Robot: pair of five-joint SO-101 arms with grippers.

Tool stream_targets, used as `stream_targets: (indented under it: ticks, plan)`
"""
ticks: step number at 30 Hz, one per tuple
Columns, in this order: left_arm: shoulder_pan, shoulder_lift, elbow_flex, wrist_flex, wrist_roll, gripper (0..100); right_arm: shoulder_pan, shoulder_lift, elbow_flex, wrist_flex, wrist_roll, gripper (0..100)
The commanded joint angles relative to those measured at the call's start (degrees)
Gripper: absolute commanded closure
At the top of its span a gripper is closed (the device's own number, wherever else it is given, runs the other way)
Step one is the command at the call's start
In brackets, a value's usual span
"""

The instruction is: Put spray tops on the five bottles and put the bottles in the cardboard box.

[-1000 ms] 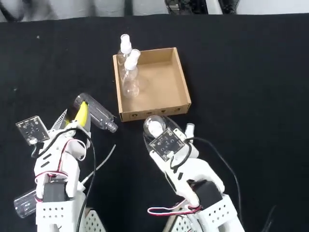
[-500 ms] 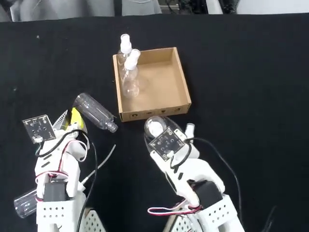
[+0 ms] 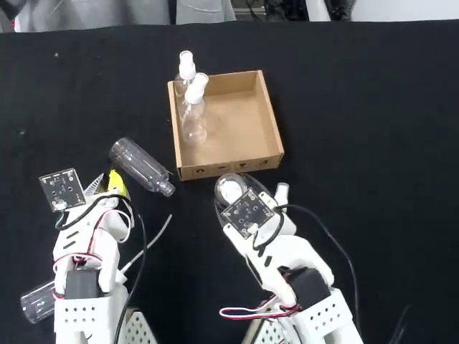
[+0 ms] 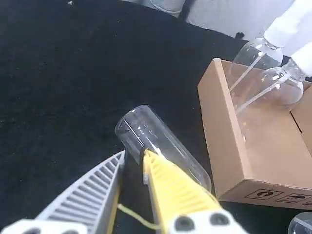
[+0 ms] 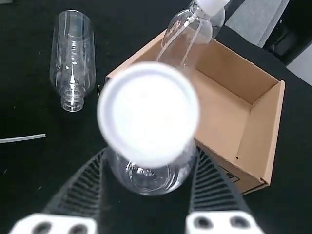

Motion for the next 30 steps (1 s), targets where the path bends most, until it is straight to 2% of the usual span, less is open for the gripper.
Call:
stream_targets:
  ticks: [1,18,30]
  plan:
    - [0.22,-0.53,1.36,0.26,-0.7,95,1.41,-6.11,-1.8,0.0,-0.26,92.1]
    - [-0.04,-0.35,1.36,-1.05,-0.7,95,1.14,-4.44,-17.19,0.26,2.37,92.1]
    - [-0.13,-0.26,1.36,-0.97,-0.7,95,0.88,21.32,-35.47,-0.35,0.79,92.1]
